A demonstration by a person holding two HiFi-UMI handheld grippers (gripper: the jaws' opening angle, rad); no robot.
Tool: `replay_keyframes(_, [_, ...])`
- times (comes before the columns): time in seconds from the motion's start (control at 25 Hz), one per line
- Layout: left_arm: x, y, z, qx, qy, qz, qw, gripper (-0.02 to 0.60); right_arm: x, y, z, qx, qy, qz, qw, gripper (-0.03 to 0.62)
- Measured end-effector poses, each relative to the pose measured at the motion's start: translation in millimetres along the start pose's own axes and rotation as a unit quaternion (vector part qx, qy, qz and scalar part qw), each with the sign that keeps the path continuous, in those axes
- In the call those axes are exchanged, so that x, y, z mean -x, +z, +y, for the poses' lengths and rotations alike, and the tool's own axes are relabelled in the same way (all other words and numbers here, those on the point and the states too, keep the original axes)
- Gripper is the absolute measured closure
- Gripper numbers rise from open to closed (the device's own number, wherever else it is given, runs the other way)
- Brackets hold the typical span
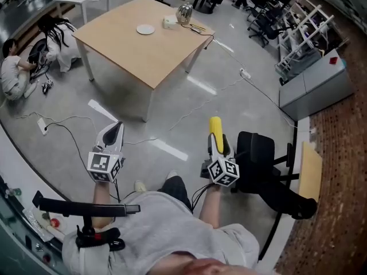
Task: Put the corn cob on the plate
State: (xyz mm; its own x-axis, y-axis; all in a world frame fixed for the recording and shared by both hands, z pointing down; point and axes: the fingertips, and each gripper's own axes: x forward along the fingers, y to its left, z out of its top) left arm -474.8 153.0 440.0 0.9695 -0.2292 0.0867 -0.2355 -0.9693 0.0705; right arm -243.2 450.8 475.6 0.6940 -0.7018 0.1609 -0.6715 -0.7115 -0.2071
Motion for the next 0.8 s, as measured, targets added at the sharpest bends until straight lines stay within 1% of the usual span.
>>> replay_keyframes(0.16, [-42.8, -9.5, -11.9, 0.0, -0.027, 0.0, 0.9996, 0.561, -9.7, -5.5, -30.7, -0.01, -0.024, 0.001, 1.0, 0.352])
replay_keyframes(0.32, [-80.6, -2.3, -33.5, -0.004, -0.042, 0.001, 0.9991, 0.561, -21.5, 0.4, -63.0, -0.017, -0.033, -0.004, 0.999, 0.352])
replay_keyframes(0.48, [-120.5, 5.4, -59.7, -0.015, -0.052, 0.007, 0.9985, 0.561, -41.2, 15.8, -102.7, -0.027, -0.04, -0.014, 0.999, 0.352])
replay_keyframes(0.6, [-157.6, 16.8, -72.2, -0.023, -0.057, 0.001, 0.9981, 0.561, -67.4, 30.9, -127.7, -0.033, -0.037, -0.026, 0.998, 0.353])
replay_keyframes(0.8, [-213.6, 36.9, -95.5, -0.03, -0.053, -0.006, 0.9981, 0.561, -104.4, 49.9, -162.5, -0.041, -0.019, -0.03, 0.999, 0.353])
